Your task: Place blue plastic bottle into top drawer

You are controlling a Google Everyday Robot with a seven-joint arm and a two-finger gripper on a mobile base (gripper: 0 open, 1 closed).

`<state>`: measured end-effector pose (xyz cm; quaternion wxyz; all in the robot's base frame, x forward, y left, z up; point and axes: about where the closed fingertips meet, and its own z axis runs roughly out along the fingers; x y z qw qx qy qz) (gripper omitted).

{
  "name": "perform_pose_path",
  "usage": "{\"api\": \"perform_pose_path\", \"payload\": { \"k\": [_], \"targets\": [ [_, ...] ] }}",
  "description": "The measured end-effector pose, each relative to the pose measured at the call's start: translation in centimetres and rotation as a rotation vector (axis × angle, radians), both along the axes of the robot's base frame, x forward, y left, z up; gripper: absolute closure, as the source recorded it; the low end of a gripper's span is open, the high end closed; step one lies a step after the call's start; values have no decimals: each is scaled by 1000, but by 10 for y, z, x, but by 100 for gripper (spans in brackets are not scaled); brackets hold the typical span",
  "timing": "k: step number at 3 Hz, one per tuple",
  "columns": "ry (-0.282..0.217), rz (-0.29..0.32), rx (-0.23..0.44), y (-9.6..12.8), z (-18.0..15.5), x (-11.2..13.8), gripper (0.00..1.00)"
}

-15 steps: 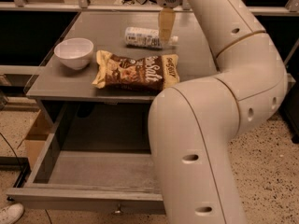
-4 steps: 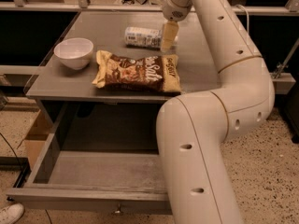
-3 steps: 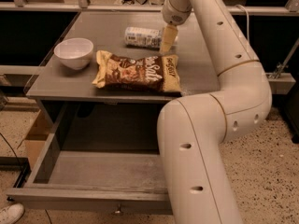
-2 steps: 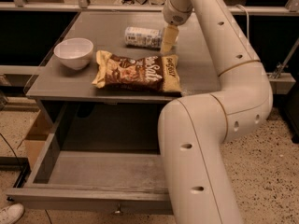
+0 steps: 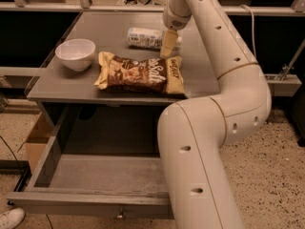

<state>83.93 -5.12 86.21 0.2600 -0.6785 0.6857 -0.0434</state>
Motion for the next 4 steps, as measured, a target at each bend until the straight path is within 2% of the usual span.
{"api": "perform_pose_path", "payload": {
  "k": [1,2,4],
  "targets": [
    [7,10,-17,10,-9,3,0],
    [7,10,-17,10,-9,3,18],
    [7,10,-17,10,-9,3,64]
  ]
}}
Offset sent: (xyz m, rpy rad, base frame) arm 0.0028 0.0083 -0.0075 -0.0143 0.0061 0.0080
